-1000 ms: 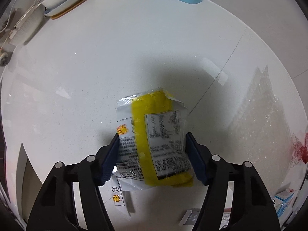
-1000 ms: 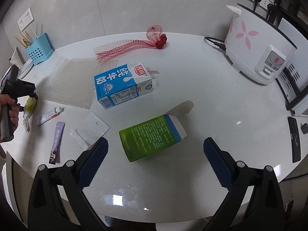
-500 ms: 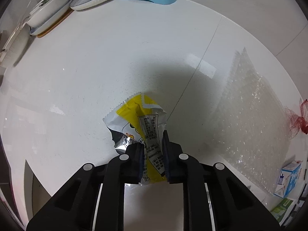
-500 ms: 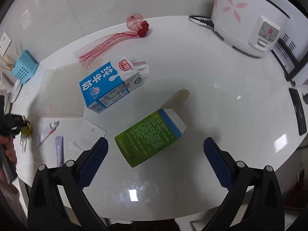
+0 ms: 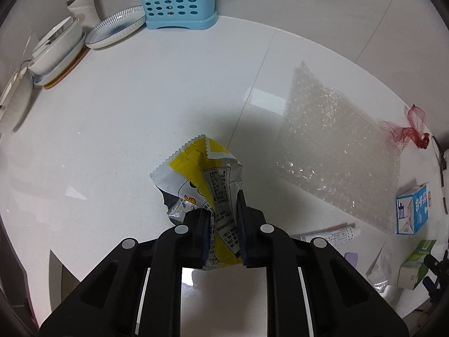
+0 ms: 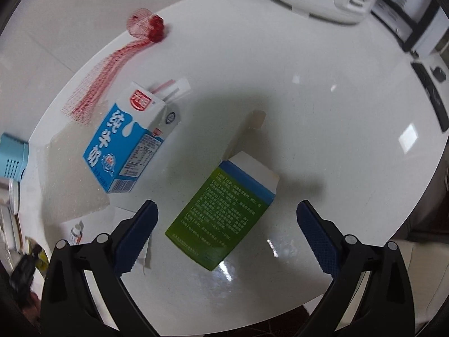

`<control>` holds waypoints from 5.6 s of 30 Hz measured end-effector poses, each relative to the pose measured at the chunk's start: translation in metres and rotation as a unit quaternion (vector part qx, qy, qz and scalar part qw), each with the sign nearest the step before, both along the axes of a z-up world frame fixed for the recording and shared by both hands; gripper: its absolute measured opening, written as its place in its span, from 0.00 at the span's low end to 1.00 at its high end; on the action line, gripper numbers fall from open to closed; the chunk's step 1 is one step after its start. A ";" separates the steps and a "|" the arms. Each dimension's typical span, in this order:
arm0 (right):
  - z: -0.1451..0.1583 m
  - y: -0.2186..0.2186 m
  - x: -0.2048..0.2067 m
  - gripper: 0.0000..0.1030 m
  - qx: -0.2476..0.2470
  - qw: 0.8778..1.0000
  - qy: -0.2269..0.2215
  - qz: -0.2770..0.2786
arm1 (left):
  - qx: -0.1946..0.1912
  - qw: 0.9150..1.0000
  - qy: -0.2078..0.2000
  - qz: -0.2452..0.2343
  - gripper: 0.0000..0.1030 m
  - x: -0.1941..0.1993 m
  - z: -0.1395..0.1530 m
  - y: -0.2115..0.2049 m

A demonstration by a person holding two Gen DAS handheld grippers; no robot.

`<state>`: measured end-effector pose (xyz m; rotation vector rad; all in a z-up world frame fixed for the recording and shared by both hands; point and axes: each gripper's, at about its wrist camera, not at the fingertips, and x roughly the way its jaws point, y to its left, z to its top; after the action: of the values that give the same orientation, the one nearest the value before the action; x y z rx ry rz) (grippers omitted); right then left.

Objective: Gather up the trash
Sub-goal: 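Grasp the green-and-white box with the right tool, then carry the wrapper and green box down toward the wastebasket, then open the left tool to drop the wrapper while the right tool drops the green box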

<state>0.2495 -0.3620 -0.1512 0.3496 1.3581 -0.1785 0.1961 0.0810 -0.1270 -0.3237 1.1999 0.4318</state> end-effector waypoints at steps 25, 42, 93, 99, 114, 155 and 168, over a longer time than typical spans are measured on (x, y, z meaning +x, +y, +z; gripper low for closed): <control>-0.005 0.002 -0.027 0.48 0.000 1.000 0.008 -0.011 | -0.001 0.998 -0.028 -0.051 0.15 -0.054 0.032 -0.027; 0.066 0.033 -0.081 0.48 -0.080 0.982 -0.140 0.103 | -0.002 0.994 -0.072 -0.087 0.15 -0.095 0.057 -0.048; 0.059 0.147 -0.415 0.48 -0.080 0.939 -0.231 0.240 | -0.025 0.941 -0.196 -0.275 0.15 -0.367 0.049 -0.077; 0.038 0.142 -0.421 0.48 -0.079 0.940 -0.218 0.250 | -0.044 0.942 -0.182 -0.277 0.15 -0.373 0.019 -0.086; -0.078 0.110 -0.394 0.48 -0.087 0.942 -0.144 0.289 | -0.078 0.948 -0.116 -0.285 0.15 -0.352 -0.105 -0.134; -0.496 0.125 -0.351 0.47 -0.033 0.945 -0.046 0.324 | -0.119 0.955 0.045 -0.269 0.15 -0.309 -0.568 -0.160; -0.501 0.121 -0.361 0.47 -0.042 0.943 -0.029 0.329 | -0.124 0.955 0.048 -0.266 0.39 -0.304 -0.571 -0.163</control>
<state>-0.1119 -0.2409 -0.6522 -0.1806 1.3350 0.3280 -0.1081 -0.0817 -0.6978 -0.1818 1.3803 -0.1757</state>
